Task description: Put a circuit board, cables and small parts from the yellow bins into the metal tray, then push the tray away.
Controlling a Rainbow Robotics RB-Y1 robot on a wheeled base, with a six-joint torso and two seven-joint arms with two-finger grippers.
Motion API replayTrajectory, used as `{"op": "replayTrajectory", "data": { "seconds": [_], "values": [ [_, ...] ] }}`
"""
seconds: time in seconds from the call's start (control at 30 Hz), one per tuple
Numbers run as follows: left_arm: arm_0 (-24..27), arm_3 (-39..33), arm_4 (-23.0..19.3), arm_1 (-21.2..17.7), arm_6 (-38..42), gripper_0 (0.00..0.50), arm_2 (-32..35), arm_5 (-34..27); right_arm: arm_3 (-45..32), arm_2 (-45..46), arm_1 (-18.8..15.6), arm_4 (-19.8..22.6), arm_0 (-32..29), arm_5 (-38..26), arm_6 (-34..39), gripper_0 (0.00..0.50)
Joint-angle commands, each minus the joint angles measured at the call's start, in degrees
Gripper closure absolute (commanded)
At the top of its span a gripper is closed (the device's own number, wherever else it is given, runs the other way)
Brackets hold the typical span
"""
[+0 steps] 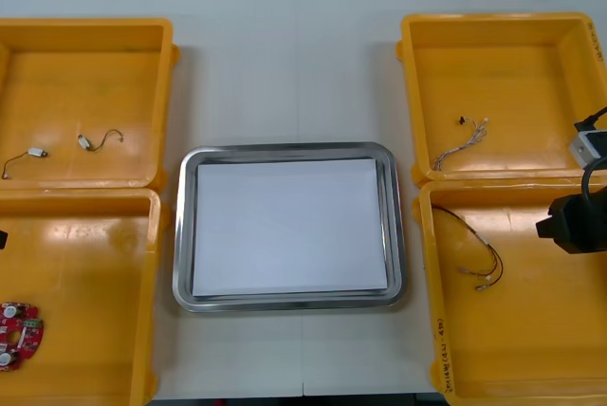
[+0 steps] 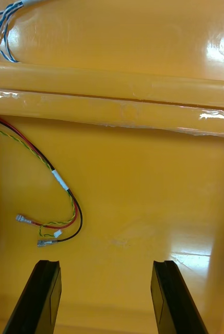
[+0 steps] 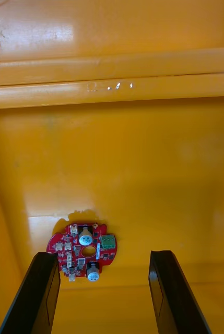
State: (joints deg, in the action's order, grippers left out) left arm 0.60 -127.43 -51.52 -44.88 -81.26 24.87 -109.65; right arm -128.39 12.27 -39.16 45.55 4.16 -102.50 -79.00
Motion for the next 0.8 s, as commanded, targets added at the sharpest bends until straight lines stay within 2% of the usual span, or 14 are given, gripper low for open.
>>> {"op": "replayTrajectory", "data": {
  "seconds": [0.03,0.8],
  "values": [
    [-1.2,-1.6,-0.4,-2.4,-3.7,0.000,0.2,-0.4,-0.4,1.5,-2.1,0.4,-0.6,0.6,1.7,0.000],
    [-1.2,-1.6,-0.4,-2.4,-3.7,0.000,0.2,-0.4,-0.4,1.5,-2.1,0.4,-0.6,0.6,1.7,0.000]
  ]
}}
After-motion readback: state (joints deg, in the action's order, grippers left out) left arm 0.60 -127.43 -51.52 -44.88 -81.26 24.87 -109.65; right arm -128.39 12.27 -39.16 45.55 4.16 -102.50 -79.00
